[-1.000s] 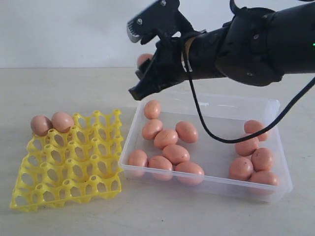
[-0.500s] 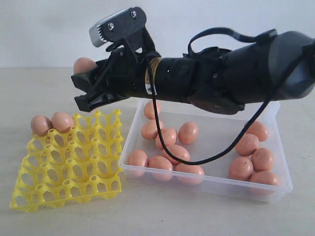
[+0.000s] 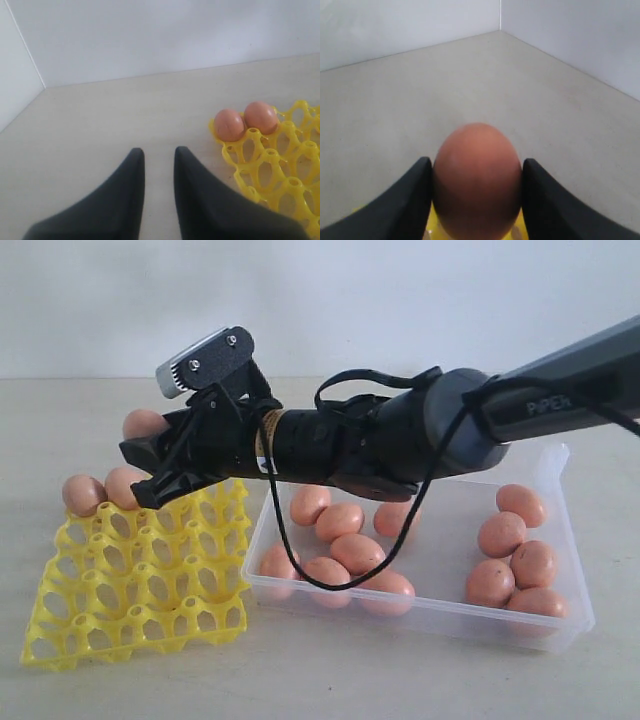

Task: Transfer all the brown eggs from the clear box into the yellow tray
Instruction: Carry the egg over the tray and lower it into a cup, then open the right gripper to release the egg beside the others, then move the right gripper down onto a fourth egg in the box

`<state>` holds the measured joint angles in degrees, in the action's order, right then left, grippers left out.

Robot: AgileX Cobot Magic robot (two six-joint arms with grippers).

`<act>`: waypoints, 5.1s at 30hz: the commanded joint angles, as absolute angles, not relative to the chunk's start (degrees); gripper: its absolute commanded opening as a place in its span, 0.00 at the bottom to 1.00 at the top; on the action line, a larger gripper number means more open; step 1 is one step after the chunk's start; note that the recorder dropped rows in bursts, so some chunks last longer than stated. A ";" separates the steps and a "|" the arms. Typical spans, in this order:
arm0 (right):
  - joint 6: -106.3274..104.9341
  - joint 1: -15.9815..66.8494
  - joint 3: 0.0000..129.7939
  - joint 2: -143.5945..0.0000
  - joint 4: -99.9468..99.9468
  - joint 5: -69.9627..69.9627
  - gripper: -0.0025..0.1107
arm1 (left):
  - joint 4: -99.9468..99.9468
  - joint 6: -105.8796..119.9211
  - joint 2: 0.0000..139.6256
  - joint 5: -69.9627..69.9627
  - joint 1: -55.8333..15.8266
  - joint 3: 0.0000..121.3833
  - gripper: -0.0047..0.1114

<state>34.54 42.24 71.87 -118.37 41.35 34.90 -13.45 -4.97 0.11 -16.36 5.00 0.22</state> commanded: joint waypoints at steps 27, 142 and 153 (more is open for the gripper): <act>35.08 41.33 85.80 -133.85 40.98 32.71 0.02 | -13.34 -5.09 0.00 -16.24 5.12 0.00 0.23; 25.72 37.20 72.12 -104.25 42.29 -26.87 0.56 | -13.34 -5.09 0.00 -16.24 5.12 0.00 0.23; 1.81 37.20 65.90 -102.94 19.83 -44.66 0.56 | -13.34 -5.09 0.00 -16.24 5.12 0.00 0.23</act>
